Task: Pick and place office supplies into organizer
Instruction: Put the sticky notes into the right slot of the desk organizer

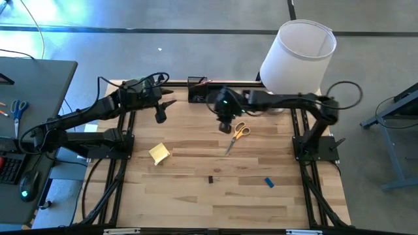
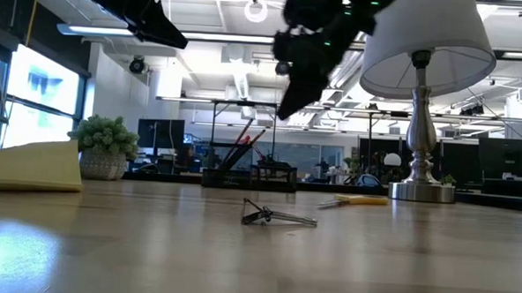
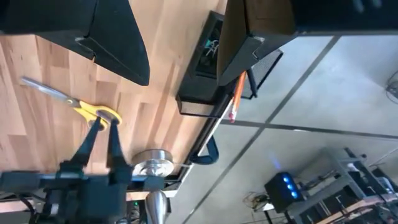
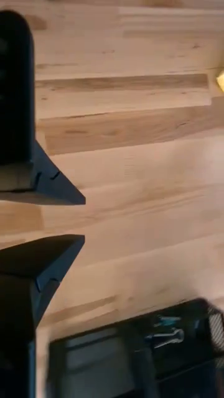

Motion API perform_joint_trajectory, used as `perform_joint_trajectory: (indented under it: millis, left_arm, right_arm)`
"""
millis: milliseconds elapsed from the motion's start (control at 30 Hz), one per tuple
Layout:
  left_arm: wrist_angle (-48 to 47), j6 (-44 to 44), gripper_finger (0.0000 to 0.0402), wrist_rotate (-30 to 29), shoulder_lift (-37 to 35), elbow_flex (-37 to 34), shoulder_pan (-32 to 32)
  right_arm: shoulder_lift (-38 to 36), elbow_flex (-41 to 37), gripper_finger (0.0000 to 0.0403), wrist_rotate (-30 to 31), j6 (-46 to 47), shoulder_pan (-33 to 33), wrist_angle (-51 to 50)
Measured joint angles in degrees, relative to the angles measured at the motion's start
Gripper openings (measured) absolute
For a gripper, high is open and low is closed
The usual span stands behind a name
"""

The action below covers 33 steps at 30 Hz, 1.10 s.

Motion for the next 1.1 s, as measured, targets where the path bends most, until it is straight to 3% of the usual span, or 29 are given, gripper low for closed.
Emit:
perform_joint_trajectory:
  millis: [133, 300, 500, 667, 833, 967, 1100]
  left_arm:
    - [-0.6, -0.1, 0.0179, 1.9, 0.2, 0.0, 0.0]
    - [-2.5, -0.3, 0.0179, 3.9, 0.2, 0.0, 0.0]
    - [-9.3, -4.3, 0.0179, 3.9, 0.2, 0.0, 0.0]
    - [-12.8, -13.8, 0.0178, 3.5, 1.0, -0.4, -1.6]
    - [-14.3, -18.7, 0.0152, 5.1, 2.5, -1.0, -9.7]
    - [-13.5, -24.3, 0.0118, 4.9, 3.2, -1.0, -20.6]
    - [-13.8, -30.4, 0.0081, 0.7, 5.6, -1.0, -32.4]
  right_arm:
    - [-8.0, -12.4, 0.0079, 0.8, 3.6, 2.8, 8.5]
    - [-16.5, -25.7, 0.008, 6.6, 4.3, 7.4, 19.3]
    - [-20.6, -39.1, 0.008, 1.4, 2.8, 8.5, 39.8]
    - [-20.8, -44.9, 0.008, 1.1, -2.8, 8.4, 49.5]
    - [-20.8, -46.5, 0.0078, 3.3, -9.4, 8.1, 51.8]
    - [-20.8, -47.8, 0.0078, 0.1, -9.8, 6.9, 54.2]
    - [-20.8, -49.7, 0.0078, -2.6, -10.7, 5.6, 55.5]
